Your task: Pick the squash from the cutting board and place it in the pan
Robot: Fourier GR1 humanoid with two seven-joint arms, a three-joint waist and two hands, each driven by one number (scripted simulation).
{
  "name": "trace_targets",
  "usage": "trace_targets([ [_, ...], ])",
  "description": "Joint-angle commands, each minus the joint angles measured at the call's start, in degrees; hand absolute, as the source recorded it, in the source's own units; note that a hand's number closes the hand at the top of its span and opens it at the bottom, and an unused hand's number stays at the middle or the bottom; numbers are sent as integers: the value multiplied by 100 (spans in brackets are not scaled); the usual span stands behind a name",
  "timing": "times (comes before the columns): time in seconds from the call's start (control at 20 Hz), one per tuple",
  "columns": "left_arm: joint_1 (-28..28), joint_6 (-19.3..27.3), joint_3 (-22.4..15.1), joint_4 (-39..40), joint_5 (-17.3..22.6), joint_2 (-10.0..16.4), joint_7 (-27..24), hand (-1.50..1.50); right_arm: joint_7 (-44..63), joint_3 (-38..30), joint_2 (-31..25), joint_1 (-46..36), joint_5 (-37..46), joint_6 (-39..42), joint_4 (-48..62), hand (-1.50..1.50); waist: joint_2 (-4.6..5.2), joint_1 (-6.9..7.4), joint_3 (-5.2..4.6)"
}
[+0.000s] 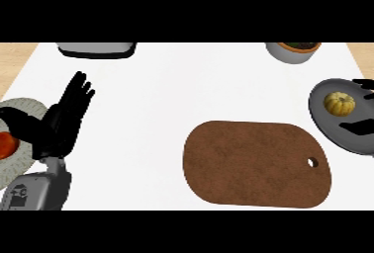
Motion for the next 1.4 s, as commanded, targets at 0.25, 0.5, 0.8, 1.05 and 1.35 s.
trace_targets([
  [0.25, 186, -144, 244, -50, 157, 170, -63, 0, -1004, -1105, -314, -157, -1231, 824, 355, -150, -42, -60, 0],
  [0.5, 106, 74, 11, 126, -109, -77, -155, 0, -1330, -1821, -955, 171, -2004, 2113, 689, -150, -33, -187, 7],
  [0.8, 187, -123, 214, 126, 136, 55, -152, 0, -2197, -2168, -1690, 980, -2428, 3864, 877, -150, -41, -217, 16],
  [1.05, 111, 76, 10, 75, -86, -89, -11, 0, -2392, -2075, -1939, 1470, -2438, 4586, 775, -150, -51, -219, 21],
  [1.35, 296, -86, 142, 87, 55, -50, -285, 0, -2672, -2060, -1932, 1899, -2575, 4650, 537, -150, -64, -211, 17],
])
